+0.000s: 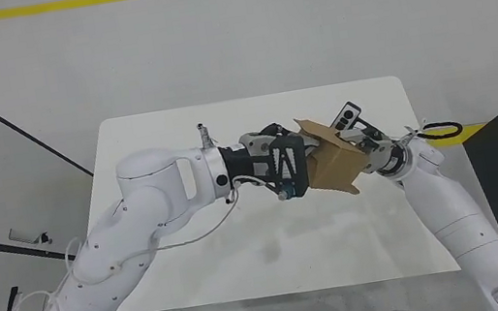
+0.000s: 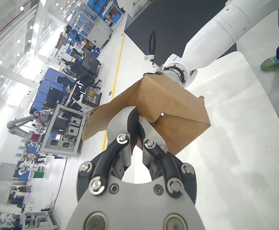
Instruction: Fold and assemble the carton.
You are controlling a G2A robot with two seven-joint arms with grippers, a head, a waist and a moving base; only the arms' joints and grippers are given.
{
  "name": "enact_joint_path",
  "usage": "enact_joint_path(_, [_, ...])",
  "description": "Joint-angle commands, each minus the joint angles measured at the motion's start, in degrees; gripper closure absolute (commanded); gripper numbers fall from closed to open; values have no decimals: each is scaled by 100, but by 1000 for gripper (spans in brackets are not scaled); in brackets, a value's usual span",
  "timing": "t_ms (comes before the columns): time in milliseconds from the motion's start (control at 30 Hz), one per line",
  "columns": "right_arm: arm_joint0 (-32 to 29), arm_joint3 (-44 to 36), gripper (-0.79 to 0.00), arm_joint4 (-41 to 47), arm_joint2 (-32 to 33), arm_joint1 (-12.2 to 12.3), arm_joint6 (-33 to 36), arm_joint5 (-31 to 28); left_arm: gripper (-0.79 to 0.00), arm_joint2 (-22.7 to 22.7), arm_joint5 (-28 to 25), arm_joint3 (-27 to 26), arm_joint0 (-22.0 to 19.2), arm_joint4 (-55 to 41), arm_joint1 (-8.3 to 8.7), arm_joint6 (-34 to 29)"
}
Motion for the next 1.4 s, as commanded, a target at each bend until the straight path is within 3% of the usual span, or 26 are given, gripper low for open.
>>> enact_joint_path(0, [-4,-5,0,8,1,-1,0,3,0,-11,8,-20,18,-5,1,-4])
enact_joint_path(567, [-58,0,0,13,35,2,-161,7,0,-247,99,-195,135,143,35,112])
enact_joint_path(1367, [-74,-43,0,42,9,-7,-182,62,0,101,-163,-154,-21,413,-7,174])
